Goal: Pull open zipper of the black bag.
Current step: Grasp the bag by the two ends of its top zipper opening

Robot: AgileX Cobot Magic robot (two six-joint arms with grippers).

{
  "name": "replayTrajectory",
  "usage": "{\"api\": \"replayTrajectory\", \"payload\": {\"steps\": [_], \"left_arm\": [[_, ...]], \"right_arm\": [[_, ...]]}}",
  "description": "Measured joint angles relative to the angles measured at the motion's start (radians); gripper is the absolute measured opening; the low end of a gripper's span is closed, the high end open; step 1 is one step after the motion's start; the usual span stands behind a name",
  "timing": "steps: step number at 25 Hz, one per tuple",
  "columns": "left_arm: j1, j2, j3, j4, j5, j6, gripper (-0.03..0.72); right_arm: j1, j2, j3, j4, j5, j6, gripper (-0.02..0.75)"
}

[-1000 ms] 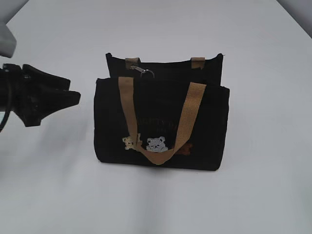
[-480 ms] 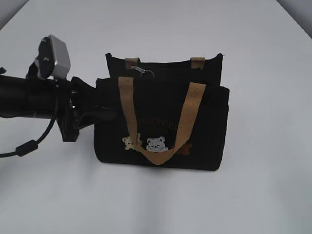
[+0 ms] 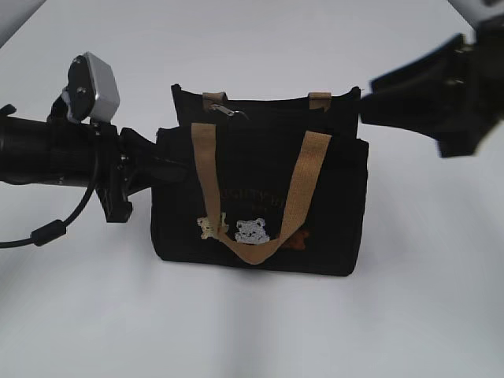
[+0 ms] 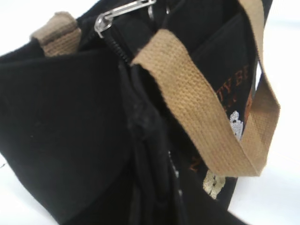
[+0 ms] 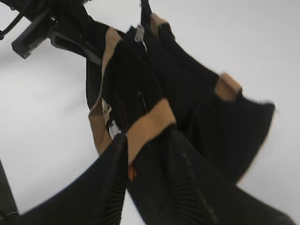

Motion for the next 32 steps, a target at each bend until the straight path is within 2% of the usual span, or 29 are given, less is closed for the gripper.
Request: {"api": "replayTrajectory", "payload": {"steps": [2,4,8,12,16,20,22,25,26,32], "left_arm": [[0.0,0.0,0.0,0.0,0.0,0.0,0.067],[0.0,0.0,0.0,0.0,0.0,0.0,0.067],[0.0,0.0,0.0,0.0,0.0,-0.001,0.067],[0.0,0.0,0.0,0.0,0.0,-0.001,0.067],[0.0,0.0,0.0,0.0,0.0,-0.001,0.067],[0.0,0.0,0.0,0.0,-0.001,-0.001,0.067],[0.0,0.0,0.0,0.0,-0.001,-0.002,0.067],[0.0,0.0,0.0,0.001,-0.001,-0.002,0.067],[0.0,0.0,0.0,0.001,-0.001,-0.002,0.067],[-0.001,0.0,0.0,0.002,-0.001,-0.002,0.067]], "right_arm": [[0.063,0.178,-0.111,0.076,-0.008,-0.151,0.246],[0.119,0.321,-0.219,0.095,-0.01,-0.216,0.246],[0.193,0.533,-0.41,0.055,-0.011,-0.251,0.246],[0.241,0.644,-0.523,-0.005,-0.015,-0.255,0.246],[0.266,0.689,-0.545,-0.063,-0.016,-0.256,0.246],[0.27,0.703,-0.547,-0.074,-0.016,-0.256,0.241],[0.27,0.704,-0.549,-0.08,-0.016,-0.256,0.201],[0.27,0.705,-0.553,-0.085,-0.017,-0.256,0.05],[0.27,0.705,-0.554,-0.085,-0.017,-0.25,0.02],[0.27,0.704,-0.554,-0.094,-0.016,-0.166,-0.001]]}}
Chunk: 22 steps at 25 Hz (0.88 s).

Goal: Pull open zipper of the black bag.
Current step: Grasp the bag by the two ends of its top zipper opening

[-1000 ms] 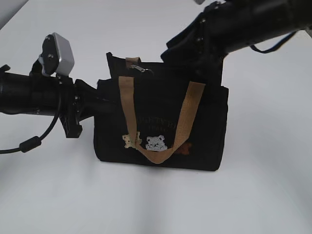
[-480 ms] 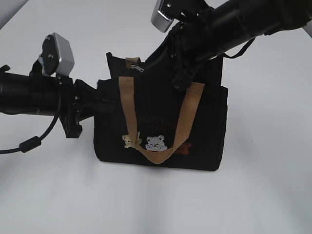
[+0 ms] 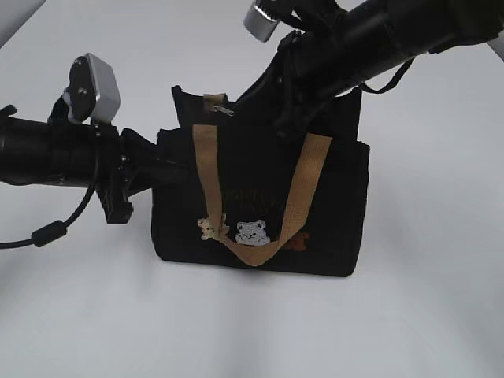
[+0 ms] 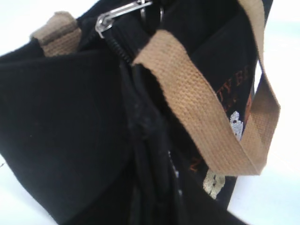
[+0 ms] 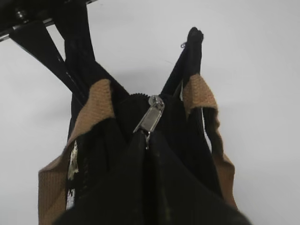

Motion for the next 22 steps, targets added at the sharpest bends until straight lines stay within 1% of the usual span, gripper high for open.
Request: {"api": "replayTrajectory", "payload": {"steps": [3,6,9,11,14,18,19,20,21,22], "left_arm": [[0.0,0.0,0.0,-0.001,0.005,-0.001,0.067],[-0.005,0.0,-0.005,-0.004,0.024,0.0,0.067],[-0.003,0.002,-0.005,-0.003,0.003,0.0,0.067],[-0.003,0.002,-0.005,-0.004,0.002,0.0,0.067],[-0.003,0.002,-0.005,-0.004,0.002,-0.001,0.067],[-0.003,0.002,-0.005,-0.004,-0.009,-0.006,0.067],[-0.003,0.002,-0.005,-0.004,-0.021,-0.017,0.067],[-0.003,-0.002,-0.006,-0.004,-0.044,-0.04,0.067],[-0.003,-0.01,-0.006,-0.005,-0.073,-0.077,0.075],[-0.003,-0.021,-0.007,-0.005,-0.101,-0.13,0.099]], "right_arm": [[-0.01,-0.025,0.0,-0.039,0.01,0.078,-0.001],[-0.04,-0.063,0.0,-0.108,0.068,0.194,-0.001],[-0.123,-0.113,0.0,-0.239,0.126,0.349,-0.001],[-0.18,-0.141,0.0,-0.311,0.2,0.454,-0.001],[-0.235,-0.169,0.0,-0.347,0.285,0.529,-0.001],[-0.244,-0.182,0.0,-0.359,0.321,0.614,-0.001],[-0.244,-0.183,0.0,-0.359,0.324,0.643,0.009],[-0.243,-0.183,0.0,-0.361,0.329,0.672,0.04],[-0.243,-0.186,0.0,-0.368,0.337,0.712,0.094],[-0.244,-0.188,0.0,-0.378,0.348,0.759,0.154]]}}
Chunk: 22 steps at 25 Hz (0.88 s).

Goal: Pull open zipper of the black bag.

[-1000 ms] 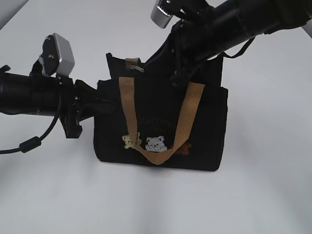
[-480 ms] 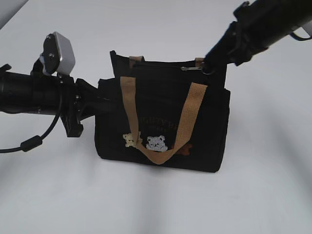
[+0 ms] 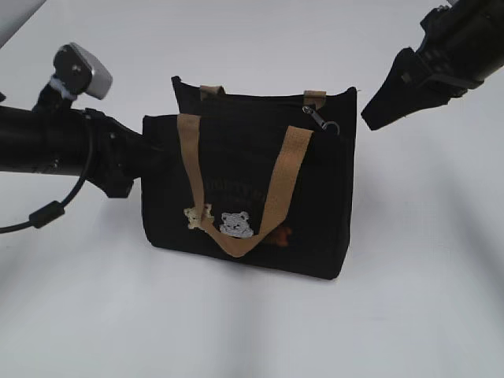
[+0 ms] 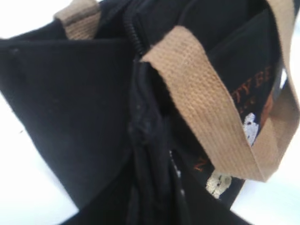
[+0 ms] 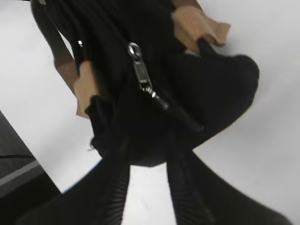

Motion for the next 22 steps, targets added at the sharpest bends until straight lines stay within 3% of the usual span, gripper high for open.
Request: {"api": "replayTrajectory", "payload": {"steps": [2,4,8,13,18,22], "left_arm": [[0.0,-0.038,0.0,0.007,-0.068,-0.14,0.197],[0.001,-0.09,0.0,0.038,-0.115,-0.363,0.305],[0.003,-0.241,0.0,0.298,-0.11,-0.828,0.419],[0.003,-0.417,0.001,0.723,-0.043,-1.37,0.373],[0.003,-0.613,0.001,1.184,0.042,-1.937,0.338],[0.003,-0.828,0.001,1.446,0.201,-2.226,0.332]], "right_arm": [[0.0,-0.007,0.0,-0.034,0.039,0.098,0.302],[0.0,-0.013,0.0,-0.068,0.11,0.178,0.375],[0.0,-0.043,0.0,-0.131,0.193,0.324,0.377],[0.0,-0.179,0.083,-0.211,0.194,0.487,0.334],[0.0,-0.42,0.274,-0.353,0.199,0.582,0.328],[0.0,-0.662,0.438,-0.463,0.202,0.658,0.326]]}}
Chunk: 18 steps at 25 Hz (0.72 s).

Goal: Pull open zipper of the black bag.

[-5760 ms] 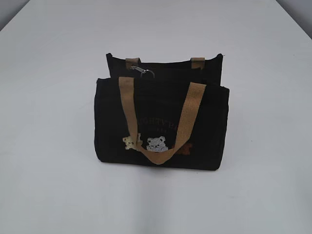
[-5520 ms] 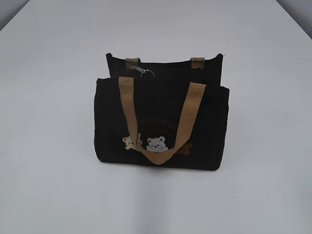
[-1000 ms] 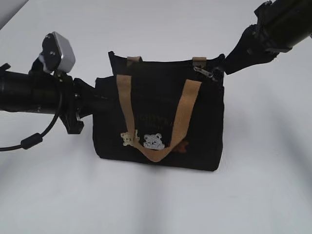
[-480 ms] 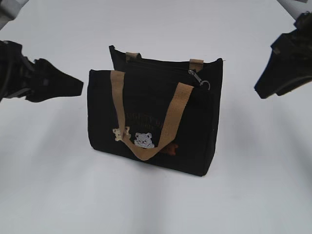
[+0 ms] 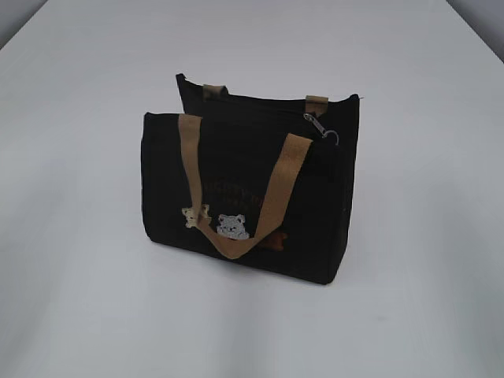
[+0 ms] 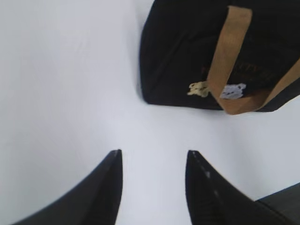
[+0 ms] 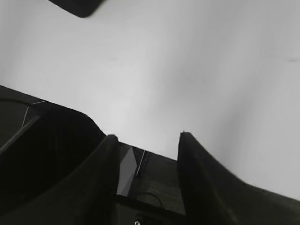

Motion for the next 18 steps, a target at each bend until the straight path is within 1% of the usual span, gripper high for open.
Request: {"api": "replayTrajectory", "payload": {"steps": [4,7,9,11,14,18], "left_arm": [[0.002,-0.245,-0.001,0.198,0.145,-0.148,0.317],[0.004,-0.394,0.023,0.297,0.185,-0.204,0.316],[0.004,-0.498,0.066,0.313,0.188,-0.213,0.314],[0.004,-0.587,0.137,0.32,0.189,-0.214,0.312],[0.004,-0.715,0.222,0.32,0.193,-0.205,0.31],[0.004,-0.853,0.247,0.312,0.198,-0.18,0.309]], "right_arm": [[0.0,-0.265,0.139,-0.044,0.006,0.045,0.326],[0.0,-0.417,0.216,-0.057,-0.008,0.049,0.326],[0.0,-0.516,0.261,-0.059,-0.027,0.036,0.326],[0.0,-0.596,0.311,-0.06,-0.041,0.016,0.326],[0.0,-0.702,0.342,-0.06,-0.081,-0.006,0.326],[0.0,-0.807,0.354,-0.061,-0.103,-0.013,0.32]]}}
